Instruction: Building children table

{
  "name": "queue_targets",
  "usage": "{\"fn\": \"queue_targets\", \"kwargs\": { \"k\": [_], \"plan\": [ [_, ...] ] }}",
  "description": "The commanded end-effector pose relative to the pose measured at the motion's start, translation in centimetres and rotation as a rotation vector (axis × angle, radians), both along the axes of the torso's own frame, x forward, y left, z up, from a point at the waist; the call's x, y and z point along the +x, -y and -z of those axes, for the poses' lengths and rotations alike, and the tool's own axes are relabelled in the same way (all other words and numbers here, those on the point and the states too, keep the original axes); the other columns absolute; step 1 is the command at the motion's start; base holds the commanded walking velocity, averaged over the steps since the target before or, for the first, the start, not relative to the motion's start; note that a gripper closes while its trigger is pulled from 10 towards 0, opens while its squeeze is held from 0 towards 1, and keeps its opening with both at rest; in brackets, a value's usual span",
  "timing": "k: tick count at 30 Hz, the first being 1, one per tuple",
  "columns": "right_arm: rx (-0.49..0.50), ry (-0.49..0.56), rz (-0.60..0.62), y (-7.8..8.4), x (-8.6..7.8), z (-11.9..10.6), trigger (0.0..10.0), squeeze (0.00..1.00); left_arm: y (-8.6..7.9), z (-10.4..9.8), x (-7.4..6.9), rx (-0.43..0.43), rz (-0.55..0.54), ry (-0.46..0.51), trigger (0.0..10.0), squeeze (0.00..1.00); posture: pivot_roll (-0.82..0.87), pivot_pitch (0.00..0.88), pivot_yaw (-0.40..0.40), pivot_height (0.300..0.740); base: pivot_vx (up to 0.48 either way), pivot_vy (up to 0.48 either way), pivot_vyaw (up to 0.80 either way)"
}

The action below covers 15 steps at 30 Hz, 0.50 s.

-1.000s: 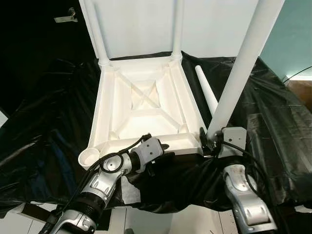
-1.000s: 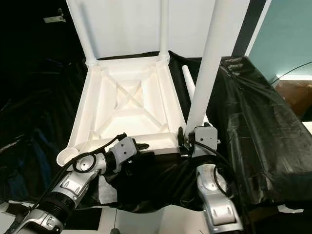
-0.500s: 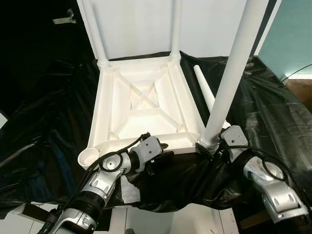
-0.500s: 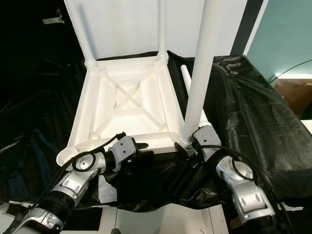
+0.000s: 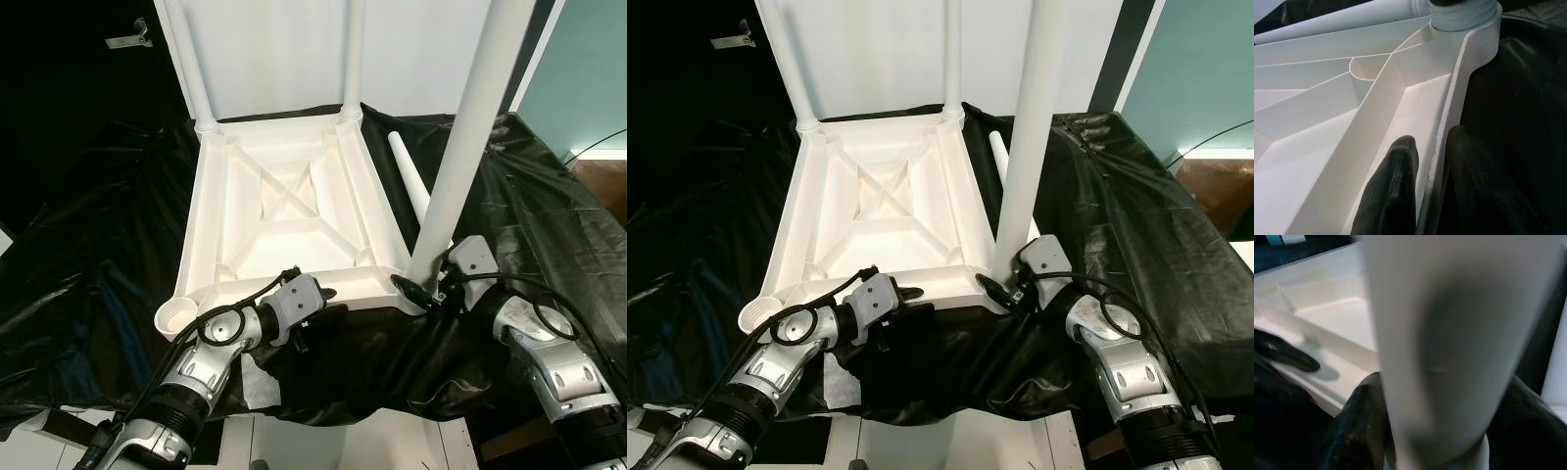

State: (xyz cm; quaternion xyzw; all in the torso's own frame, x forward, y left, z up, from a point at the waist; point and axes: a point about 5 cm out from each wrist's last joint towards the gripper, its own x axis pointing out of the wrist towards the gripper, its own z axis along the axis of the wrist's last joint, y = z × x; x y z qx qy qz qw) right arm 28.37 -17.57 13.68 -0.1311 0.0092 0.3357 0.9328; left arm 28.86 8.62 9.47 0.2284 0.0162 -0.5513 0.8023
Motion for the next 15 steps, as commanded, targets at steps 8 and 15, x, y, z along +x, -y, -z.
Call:
{"fn": "queue_targets", "kwargs": {
  "k": [8, 15],
  "plan": [
    [0.173, -0.051, 0.176, -0.4, -0.1, 0.9, 0.0, 0.00, -0.6, 1.7, -0.8, 0.062, 0.018, -0.067, 10.0, 0.00, -0.02, 0.017, 0.007, 0.740, 0.000, 0.000, 0.00],
    [0.229, 0.055, 0.623, -0.7, -1.5, 3.1, 0.0, 0.00, -0.4, 1.8, -0.9, 0.061, 0.027, -0.069, 10.0, 0.00, -0.02, 0.020, 0.006, 0.740, 0.000, 0.000, 0.00]
  ]
}}
